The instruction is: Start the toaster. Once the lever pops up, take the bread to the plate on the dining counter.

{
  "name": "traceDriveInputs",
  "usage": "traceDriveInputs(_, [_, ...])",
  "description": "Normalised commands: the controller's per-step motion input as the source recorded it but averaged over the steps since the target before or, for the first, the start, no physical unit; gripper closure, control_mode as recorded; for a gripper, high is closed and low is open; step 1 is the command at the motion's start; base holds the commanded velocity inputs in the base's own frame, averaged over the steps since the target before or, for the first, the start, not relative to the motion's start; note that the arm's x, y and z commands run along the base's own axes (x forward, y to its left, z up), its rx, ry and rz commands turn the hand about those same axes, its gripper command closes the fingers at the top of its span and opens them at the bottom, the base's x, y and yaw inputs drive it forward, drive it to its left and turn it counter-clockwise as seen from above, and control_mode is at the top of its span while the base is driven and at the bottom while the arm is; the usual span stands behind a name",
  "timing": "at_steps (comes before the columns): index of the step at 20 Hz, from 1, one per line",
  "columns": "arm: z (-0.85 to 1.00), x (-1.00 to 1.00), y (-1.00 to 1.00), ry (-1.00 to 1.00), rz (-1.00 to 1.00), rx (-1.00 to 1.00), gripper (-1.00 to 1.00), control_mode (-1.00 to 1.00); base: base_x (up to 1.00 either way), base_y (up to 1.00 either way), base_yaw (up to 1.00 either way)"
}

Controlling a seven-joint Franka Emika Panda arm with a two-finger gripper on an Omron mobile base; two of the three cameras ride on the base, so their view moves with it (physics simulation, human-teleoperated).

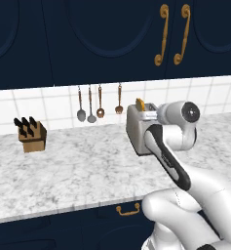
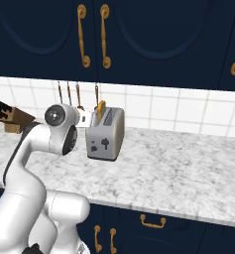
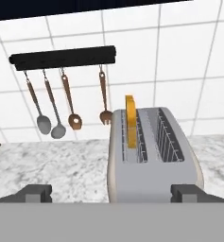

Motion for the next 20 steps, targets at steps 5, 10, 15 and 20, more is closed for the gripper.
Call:
traceDriveInputs(5, [-0.01, 0.48, -0.17, 0.10, -0.05, -0.02, -1.00, -1.00, 0.00, 0.00, 0.00])
traceDriveInputs(10, [-0.14, 0.31, -0.22, 0.00, -0.02, -0.02, -1.00, -1.00, 0.00, 0.00, 0.00])
traceDriveInputs(15, [-0.11, 0.34, -0.03, 0.04, 0.01, 0.00, -1.00, -1.00, 0.00, 0.00, 0.00])
traceDriveInputs(20, [-0.34, 0.34, -0.11, 0.00, 0.00, -0.01, -1.00, -1.00, 0.00, 0.00, 0.00])
